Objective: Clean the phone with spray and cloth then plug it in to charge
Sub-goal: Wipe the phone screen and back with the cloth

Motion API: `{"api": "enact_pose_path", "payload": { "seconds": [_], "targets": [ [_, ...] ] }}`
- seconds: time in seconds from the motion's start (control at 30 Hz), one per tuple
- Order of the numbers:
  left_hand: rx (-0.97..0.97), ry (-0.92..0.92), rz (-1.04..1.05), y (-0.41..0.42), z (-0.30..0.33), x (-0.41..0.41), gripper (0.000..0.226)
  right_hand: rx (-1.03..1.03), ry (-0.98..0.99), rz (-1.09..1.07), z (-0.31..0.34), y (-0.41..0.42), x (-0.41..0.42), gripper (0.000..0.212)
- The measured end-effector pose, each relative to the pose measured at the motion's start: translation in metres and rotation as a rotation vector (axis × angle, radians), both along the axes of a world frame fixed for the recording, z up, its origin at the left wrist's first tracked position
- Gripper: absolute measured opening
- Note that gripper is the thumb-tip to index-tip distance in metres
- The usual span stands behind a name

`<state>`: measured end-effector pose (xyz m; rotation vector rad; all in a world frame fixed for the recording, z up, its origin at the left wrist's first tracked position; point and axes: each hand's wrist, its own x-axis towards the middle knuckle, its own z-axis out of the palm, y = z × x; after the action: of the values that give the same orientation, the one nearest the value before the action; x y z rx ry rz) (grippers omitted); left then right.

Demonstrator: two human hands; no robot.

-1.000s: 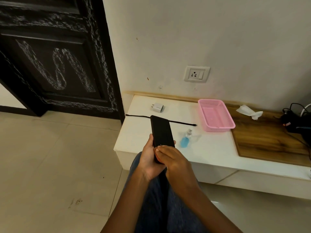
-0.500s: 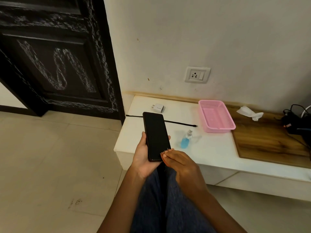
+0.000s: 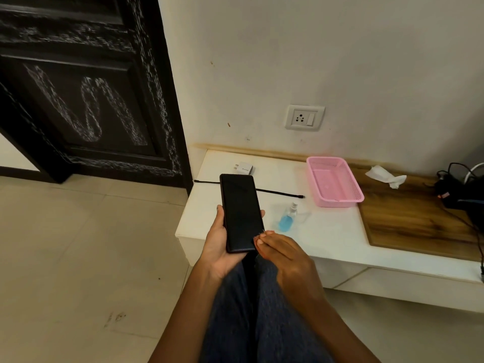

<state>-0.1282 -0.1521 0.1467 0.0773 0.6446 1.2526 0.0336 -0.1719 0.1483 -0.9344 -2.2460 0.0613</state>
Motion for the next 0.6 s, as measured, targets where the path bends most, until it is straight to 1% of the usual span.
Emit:
{"api": "enact_pose_path", "payload": {
  "seconds": [0.1, 0.23, 0.3, 0.4, 0.53, 0.6],
  "targets": [
    [0.004, -0.008, 0.022, 0.001, 0.0, 0.001, 0.064, 0.045, 0.003, -0.047, -0.001, -0.002, -0.001, 0.024],
    [-0.008, 0.015, -0.043, 0.001, -0.003, 0.01, 0.072, 0.073, 0.055, -0.014, 0.004, -0.016, -0.024, 0.033],
    [-0.003, 0.001, -0.103, 0.001, -0.003, 0.013, 0.076, 0.055, 0.084, 0.008, 0.007, -0.021, -0.035, 0.042],
    [0.015, -0.008, -0.098, 0.001, -0.005, 0.012, 0.074, 0.048, 0.059, 0.045, 0.007, -0.017, -0.033, 0.029],
    [0.019, -0.027, -0.038, 0.001, -0.006, 0.005, 0.071, 0.048, 0.039, 0.031, 0.003, -0.007, -0.011, 0.03],
    [0.021, -0.029, -0.008, 0.0, -0.005, 0.003, 0.068, 0.057, 0.025, -0.01, 0.0, -0.002, 0.0, 0.022]
  ]
}}
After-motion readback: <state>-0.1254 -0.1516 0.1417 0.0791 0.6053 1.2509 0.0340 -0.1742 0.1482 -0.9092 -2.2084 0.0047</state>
